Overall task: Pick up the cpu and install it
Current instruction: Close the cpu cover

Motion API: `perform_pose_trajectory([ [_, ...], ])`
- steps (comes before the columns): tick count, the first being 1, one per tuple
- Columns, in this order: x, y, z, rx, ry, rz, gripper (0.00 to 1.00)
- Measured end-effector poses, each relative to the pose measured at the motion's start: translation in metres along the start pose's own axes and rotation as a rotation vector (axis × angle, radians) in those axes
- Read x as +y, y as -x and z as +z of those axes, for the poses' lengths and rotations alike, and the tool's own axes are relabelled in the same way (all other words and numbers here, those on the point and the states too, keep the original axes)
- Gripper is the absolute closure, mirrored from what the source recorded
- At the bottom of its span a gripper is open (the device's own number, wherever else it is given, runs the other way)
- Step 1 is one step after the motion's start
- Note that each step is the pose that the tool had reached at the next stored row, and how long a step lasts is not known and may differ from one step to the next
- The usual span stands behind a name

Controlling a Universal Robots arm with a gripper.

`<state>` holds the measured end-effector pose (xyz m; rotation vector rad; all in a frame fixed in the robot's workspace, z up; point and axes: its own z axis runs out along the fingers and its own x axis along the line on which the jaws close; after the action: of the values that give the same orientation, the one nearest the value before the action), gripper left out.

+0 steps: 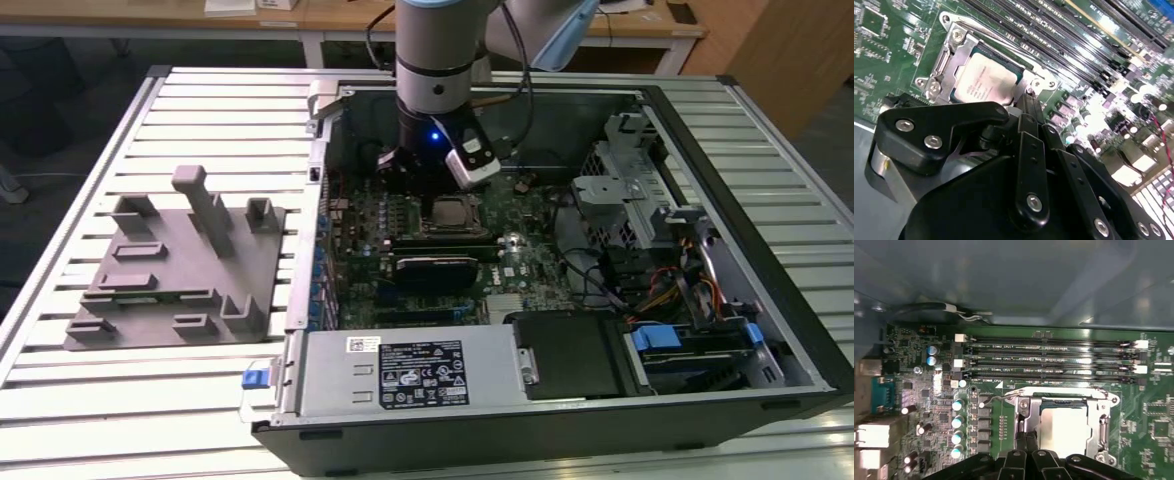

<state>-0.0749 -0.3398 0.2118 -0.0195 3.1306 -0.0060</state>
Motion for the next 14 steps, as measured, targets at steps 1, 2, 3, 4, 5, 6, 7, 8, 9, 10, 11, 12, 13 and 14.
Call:
perform_pose_trajectory([
  [1,0.0,0.0,-0.0033,0.0001,-0.0002,0.0,0.89],
  [2,0.0,0.0001,-0.0065,0.0,0.0,0.0,0.89],
  [3,0.0,0.0001,-0.0099,0.0001,-0.0001,0.0,0.89],
  [4,0.0,0.0001,-0.0131,0.0,0.0,0.0,0.89],
  [5,-0.0001,0.0002,-0.0162,0.0001,-0.0001,0.0,0.89],
  [6,-0.0001,0.0002,-0.0189,0.0002,-0.0001,0.0,0.89],
  [7,-0.0001,0.0002,-0.021,0.0001,-0.0001,0.0,0.89],
  [8,-0.0001,0.0003,-0.0217,0.0001,0.0,0.0,0.89],
  [9,-0.0001,0.0003,-0.0217,0.0,0.0001,0.0,0.89],
  [10,-0.0001,0.0003,-0.0217,-0.0001,0.0002,0.0,0.89],
  [11,-0.0001,0.0003,-0.0217,-0.0001,0.0002,0.0,0.89],
  [12,-0.0001,0.0003,-0.0218,0.0,0.0001,0.0,0.89],
  [13,-0.0001,0.0003,-0.0218,0.0001,-0.0001,0.0,0.89],
  [14,-0.0001,0.001,-0.0219,0.0002,-0.0002,0.0,0.89],
])
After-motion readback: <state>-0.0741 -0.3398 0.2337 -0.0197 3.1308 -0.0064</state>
